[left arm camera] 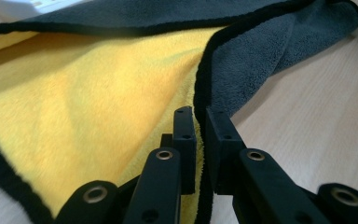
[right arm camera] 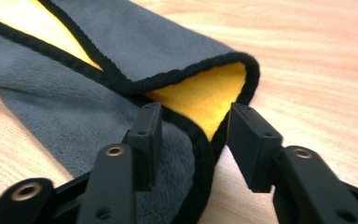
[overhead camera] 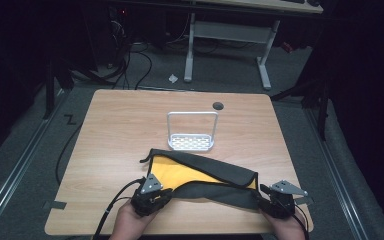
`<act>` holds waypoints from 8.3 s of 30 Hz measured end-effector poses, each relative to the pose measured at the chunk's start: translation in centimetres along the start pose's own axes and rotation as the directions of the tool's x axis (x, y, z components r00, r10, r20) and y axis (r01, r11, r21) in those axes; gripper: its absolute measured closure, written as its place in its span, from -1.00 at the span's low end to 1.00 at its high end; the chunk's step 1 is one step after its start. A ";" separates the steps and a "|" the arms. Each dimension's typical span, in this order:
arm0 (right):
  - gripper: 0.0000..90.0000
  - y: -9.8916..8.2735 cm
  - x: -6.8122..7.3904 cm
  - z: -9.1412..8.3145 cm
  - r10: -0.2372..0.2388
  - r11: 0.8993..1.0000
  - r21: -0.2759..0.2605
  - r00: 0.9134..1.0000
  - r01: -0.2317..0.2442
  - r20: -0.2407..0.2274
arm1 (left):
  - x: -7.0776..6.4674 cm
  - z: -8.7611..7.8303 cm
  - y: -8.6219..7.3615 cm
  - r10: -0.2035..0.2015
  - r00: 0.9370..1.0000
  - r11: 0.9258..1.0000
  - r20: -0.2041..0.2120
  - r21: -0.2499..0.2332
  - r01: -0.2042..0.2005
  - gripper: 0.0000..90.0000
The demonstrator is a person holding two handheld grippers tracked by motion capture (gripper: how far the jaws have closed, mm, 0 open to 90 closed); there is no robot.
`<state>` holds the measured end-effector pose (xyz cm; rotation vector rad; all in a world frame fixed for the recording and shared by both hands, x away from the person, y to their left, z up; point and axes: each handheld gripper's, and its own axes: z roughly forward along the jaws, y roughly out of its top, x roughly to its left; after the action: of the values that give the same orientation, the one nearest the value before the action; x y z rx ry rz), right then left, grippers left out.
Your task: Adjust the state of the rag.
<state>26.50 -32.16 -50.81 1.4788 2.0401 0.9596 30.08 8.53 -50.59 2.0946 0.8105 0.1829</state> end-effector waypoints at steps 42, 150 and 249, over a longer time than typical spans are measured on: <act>0.95 0.5 2.0 1.4 -0.145 0.989 0.040 0.989 0.145 -0.005 | 5.4 0.3 -0.9 -0.096 0.985 0.995 -0.145 0.018 0.100 0.74; 0.22 3.7 2.0 4.3 -0.163 0.987 -0.008 0.987 0.163 -0.016 | 12.4 5.9 4.1 -0.129 0.958 0.992 -0.256 -0.023 0.127 0.10; 0.80 5.5 23.4 3.9 -0.477 0.873 -0.283 0.815 0.397 -0.329 | 11.8 3.5 3.1 -0.365 0.931 0.907 0.010 -0.222 0.358 0.89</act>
<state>24.97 -8.01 -48.17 0.6865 2.3272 1.2830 42.17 12.04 -52.24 1.7034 1.1296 0.0983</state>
